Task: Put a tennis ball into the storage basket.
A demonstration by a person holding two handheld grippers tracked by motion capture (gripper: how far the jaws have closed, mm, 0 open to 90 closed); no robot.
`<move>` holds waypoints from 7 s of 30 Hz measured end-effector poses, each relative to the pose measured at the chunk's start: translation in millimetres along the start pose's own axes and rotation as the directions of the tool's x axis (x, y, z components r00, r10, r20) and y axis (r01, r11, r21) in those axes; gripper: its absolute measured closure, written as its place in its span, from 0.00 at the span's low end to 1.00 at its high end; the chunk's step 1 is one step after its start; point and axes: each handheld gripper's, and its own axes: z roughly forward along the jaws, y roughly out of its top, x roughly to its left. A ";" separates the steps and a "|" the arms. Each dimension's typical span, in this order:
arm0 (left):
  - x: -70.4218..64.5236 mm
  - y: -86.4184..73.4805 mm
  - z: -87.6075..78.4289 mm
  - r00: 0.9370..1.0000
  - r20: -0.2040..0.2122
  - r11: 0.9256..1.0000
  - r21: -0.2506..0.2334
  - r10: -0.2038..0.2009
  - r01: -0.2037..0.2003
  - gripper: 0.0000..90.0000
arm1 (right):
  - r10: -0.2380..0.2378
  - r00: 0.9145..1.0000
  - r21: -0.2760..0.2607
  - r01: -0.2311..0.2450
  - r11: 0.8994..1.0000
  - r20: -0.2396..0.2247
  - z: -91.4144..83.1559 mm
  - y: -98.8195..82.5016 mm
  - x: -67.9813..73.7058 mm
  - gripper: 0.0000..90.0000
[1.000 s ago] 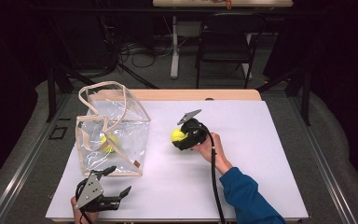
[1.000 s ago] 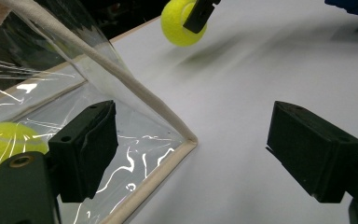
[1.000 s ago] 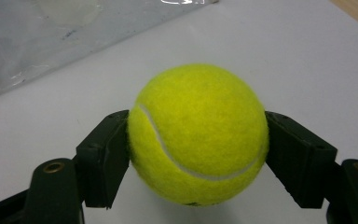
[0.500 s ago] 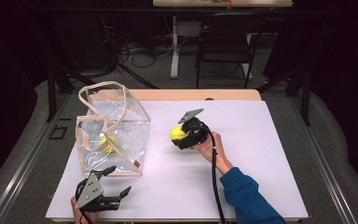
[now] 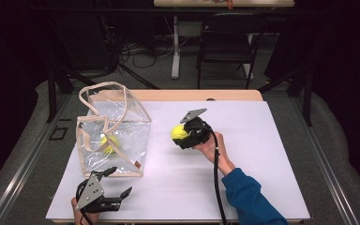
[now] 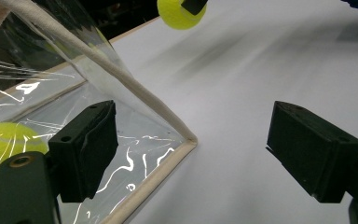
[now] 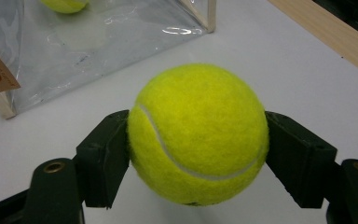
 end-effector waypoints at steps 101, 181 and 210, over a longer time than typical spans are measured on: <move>0.0 0.2 0.8 1.000 -0.001 1.000 -0.002 0.000 -0.001 0.18 | -0.059 0.998 -0.150 0.062 0.987 0.027 -44.3 57.9 6.4 0.29; 0.1 0.2 1.0 1.000 -0.002 1.000 -0.005 -0.002 0.002 0.18 | -0.101 0.994 -0.211 0.108 0.972 0.042 -53.5 106.5 10.9 0.29; 0.1 0.1 0.5 1.000 -0.004 1.000 -0.009 -0.003 0.003 0.18 | -0.117 0.993 -0.247 0.120 0.961 0.029 -54.6 120.7 14.7 0.29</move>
